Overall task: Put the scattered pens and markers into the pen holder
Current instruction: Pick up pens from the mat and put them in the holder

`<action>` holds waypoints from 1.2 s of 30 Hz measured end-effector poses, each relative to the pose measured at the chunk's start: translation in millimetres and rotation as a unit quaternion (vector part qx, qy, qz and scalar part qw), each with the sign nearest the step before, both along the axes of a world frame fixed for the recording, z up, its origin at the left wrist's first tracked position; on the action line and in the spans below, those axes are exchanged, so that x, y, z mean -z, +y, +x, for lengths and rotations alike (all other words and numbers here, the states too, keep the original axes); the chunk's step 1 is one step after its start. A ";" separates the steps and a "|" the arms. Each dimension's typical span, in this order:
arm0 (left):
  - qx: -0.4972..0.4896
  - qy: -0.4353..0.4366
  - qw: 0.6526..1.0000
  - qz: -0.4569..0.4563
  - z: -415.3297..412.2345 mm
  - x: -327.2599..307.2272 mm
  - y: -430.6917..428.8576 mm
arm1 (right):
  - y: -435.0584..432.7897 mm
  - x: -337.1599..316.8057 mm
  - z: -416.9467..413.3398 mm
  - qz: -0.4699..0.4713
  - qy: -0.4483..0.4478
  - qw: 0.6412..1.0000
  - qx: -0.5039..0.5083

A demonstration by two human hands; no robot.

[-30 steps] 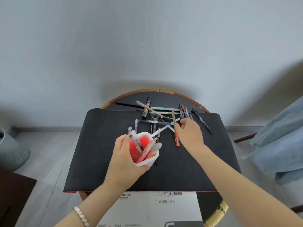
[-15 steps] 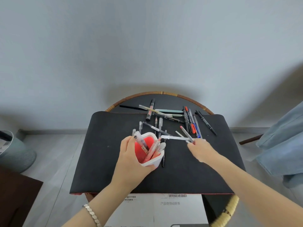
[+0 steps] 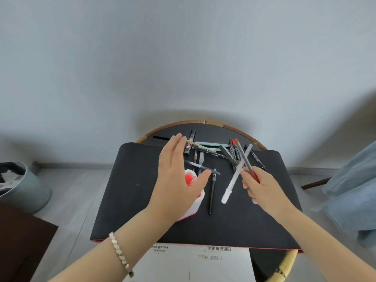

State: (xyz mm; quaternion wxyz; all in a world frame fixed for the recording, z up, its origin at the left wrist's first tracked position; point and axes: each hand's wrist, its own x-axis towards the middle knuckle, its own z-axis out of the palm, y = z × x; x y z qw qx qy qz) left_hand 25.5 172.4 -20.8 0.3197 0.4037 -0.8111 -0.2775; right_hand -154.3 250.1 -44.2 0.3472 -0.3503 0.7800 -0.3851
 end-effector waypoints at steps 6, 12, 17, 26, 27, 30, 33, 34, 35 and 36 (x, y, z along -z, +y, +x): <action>0.133 -0.041 0.935 0.325 -58.0 -2.7 -0.2 | -10.0 -18.0 30.3 -0.058 -0.146 0.986 0.053; 0.067 0.052 0.953 0.292 -57.8 -2.0 -7.7 | -16.3 -25.7 32.7 -0.083 -0.144 0.985 0.047; 0.003 0.090 0.981 0.173 -30.6 -32.2 -37.3 | -12.3 -25.8 23.7 -0.058 -0.124 0.990 0.045; 0.164 -0.527 0.832 -0.046 8.3 -46.0 -47.6 | -0.6 -19.5 20.8 -0.041 -0.153 0.986 0.055; 0.165 -0.540 0.824 -0.049 7.0 -45.8 -46.4 | -0.1 -18.3 21.7 -0.034 -0.148 0.987 0.053; 0.191 -0.579 0.788 -0.082 -3.8 -41.1 -41.7 | -0.4 -17.2 27.4 -0.014 -0.135 0.990 0.038; 0.234 -0.627 0.740 -0.064 -16.2 -33.7 -38.8 | -1.4 -20.1 32.0 -0.018 -0.129 0.991 0.020; 0.242 -0.638 0.729 -0.058 -19.4 -33.7 -38.6 | -1.6 -21.0 32.8 -0.024 -0.129 0.991 0.017; 0.249 -0.646 0.718 -0.065 -21.8 -35.2 -38.5 | -1.9 -22.0 33.5 -0.029 -0.130 0.991 0.014; 0.254 -0.653 0.708 -0.090 -23.1 -38.2 -38.3 | -2.2 -22.6 34.4 -0.032 -0.132 0.991 0.012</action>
